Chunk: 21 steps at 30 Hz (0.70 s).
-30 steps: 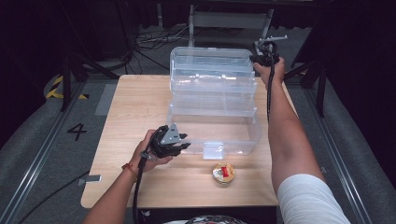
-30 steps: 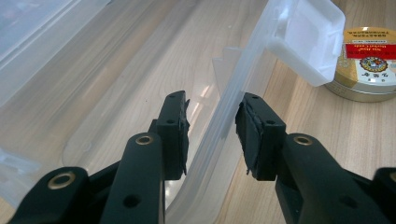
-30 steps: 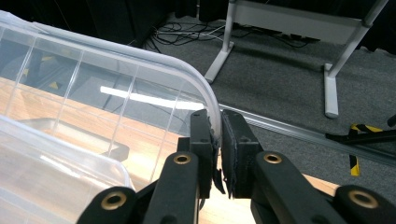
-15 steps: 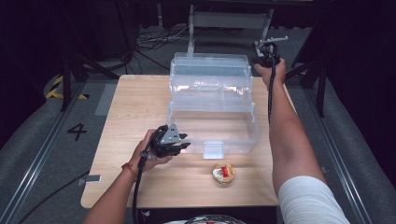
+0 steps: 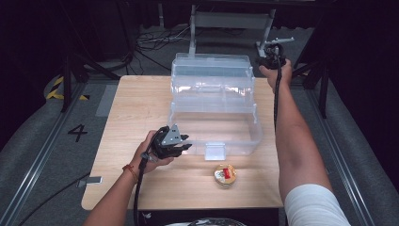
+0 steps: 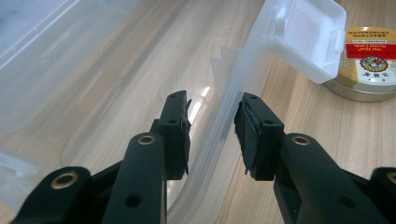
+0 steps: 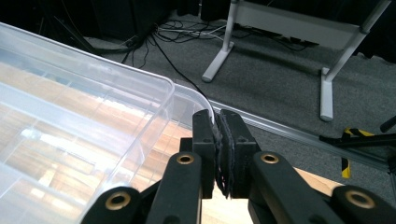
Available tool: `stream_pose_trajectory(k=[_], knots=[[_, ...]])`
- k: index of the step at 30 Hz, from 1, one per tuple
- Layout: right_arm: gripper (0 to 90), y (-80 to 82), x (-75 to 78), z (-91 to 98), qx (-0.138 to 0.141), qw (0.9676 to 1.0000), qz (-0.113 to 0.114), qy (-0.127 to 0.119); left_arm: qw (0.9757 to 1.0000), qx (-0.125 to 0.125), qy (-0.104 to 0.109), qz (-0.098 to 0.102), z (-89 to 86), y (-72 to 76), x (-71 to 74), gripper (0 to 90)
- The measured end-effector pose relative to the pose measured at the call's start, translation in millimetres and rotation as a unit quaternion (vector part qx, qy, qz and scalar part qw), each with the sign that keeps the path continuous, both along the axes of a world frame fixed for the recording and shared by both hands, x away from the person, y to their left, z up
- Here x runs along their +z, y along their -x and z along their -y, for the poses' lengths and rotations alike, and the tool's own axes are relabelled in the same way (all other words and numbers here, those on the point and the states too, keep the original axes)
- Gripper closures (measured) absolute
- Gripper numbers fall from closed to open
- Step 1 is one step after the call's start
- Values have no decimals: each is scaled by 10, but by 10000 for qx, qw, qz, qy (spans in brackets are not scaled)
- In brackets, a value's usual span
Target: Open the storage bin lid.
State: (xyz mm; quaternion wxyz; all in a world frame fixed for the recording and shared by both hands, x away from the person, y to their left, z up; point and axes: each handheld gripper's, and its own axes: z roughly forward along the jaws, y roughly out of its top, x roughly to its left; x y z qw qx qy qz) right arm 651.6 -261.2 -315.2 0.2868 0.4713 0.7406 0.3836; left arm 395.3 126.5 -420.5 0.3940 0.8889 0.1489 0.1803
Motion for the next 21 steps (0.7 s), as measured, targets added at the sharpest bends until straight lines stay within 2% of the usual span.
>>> stream_pose_trajectory(k=[6, 13, 18, 21], knots=[[843, 122, 22, 61, 74, 9999, 64, -75, 10000, 6, -6, -19, 1, 0, 2, 653], [836, 299, 73, 113, 225, 9996, 185, -51, 10000, -9, -4, -6, 0, -1, 1, 655], [820, 483, 72, 151, 355, 9990, 260, -81, 10000, -7, 5, -5, 0, -2, -1, 655], [817, 593, 47, 178, 456, 9986, 280, -10, 10000, -11, -3, 0, -1, -3, 0, 654]])
